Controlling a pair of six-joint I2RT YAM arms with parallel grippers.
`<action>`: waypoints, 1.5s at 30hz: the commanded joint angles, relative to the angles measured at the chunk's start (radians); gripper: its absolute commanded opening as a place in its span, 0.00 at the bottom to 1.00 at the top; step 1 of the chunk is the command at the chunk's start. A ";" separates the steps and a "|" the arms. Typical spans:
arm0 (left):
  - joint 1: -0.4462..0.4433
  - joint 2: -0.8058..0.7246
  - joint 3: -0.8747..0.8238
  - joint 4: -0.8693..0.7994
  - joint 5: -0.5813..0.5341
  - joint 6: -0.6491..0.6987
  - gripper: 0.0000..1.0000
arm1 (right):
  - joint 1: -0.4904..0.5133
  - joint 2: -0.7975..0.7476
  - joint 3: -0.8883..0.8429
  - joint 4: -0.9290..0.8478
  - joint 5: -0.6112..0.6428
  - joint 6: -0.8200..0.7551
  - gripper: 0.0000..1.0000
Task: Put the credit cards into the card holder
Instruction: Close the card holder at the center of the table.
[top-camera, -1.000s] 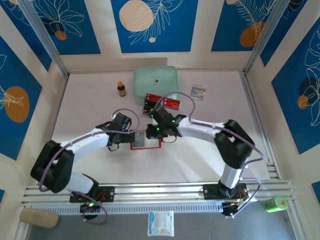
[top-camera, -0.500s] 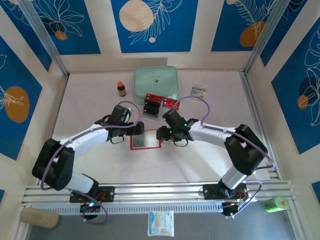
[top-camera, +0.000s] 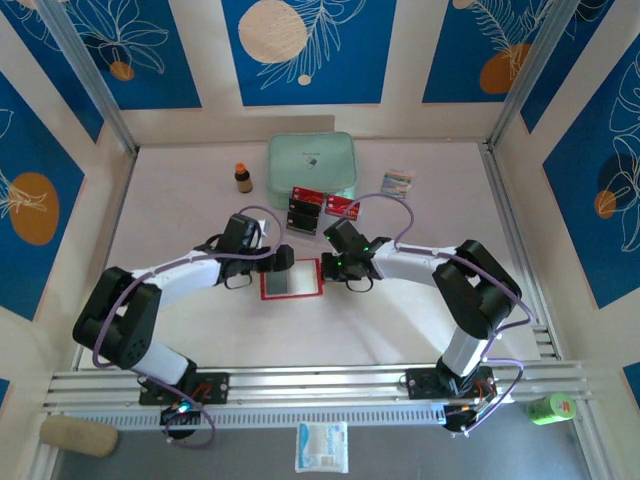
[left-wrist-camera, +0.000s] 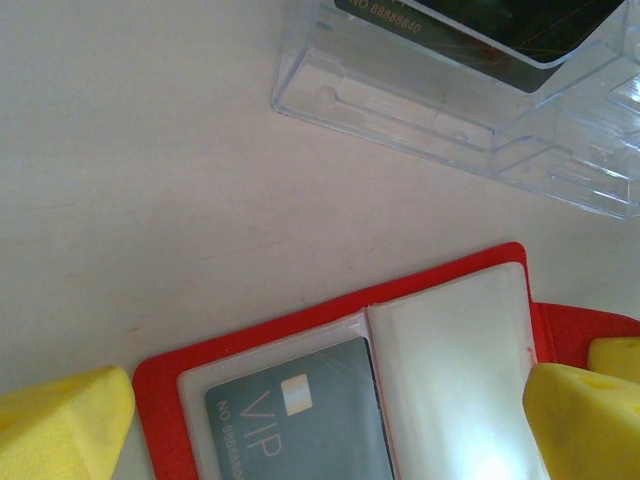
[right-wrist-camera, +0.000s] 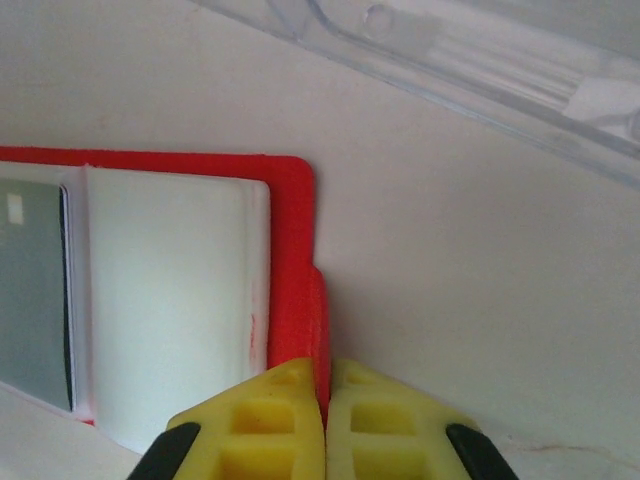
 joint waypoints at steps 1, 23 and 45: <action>0.012 0.023 -0.025 0.047 0.023 0.003 1.00 | -0.005 -0.032 -0.022 0.007 -0.026 -0.022 0.03; 0.012 0.050 -0.050 0.137 0.145 -0.013 1.00 | -0.007 -0.012 -0.013 0.025 -0.067 -0.035 0.00; -0.139 -0.089 -0.120 0.449 0.252 -0.327 1.00 | -0.018 -0.042 -0.054 0.091 -0.135 -0.039 0.00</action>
